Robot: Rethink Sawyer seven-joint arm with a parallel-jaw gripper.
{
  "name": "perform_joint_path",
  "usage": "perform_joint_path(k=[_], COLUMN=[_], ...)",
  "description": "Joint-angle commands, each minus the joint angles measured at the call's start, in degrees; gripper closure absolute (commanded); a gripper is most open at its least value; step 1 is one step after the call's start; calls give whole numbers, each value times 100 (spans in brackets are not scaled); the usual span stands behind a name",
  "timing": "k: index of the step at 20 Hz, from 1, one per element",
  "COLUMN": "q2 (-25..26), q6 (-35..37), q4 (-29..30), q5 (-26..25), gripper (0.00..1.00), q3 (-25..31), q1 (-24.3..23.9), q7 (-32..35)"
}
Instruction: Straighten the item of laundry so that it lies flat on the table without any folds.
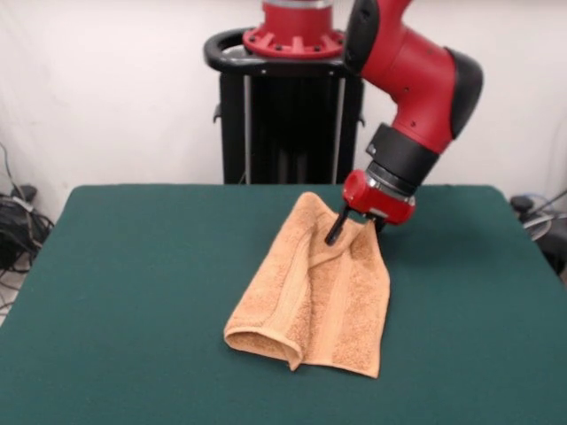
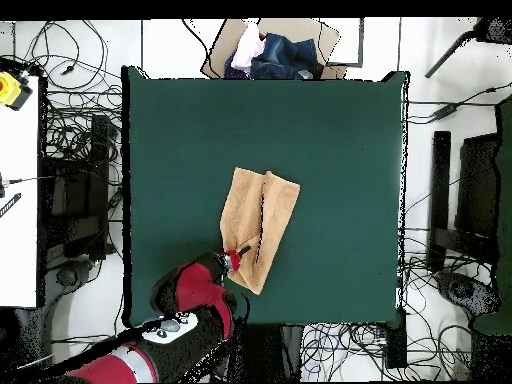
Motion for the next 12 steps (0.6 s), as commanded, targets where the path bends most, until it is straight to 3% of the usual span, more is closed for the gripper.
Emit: perform_joint_path(k=[1,3,8,12], q2=[494,237,-1311,-1937], q6=[1452,1581,2175,2266], q4=[-406,-309,354,666], q5=[226,125,-150,-54], gripper=[0,0,0,0], q3=[761,880,1548,1953], q1=[177,0,-717,-917], q7=[1070,1081,1188,1324])
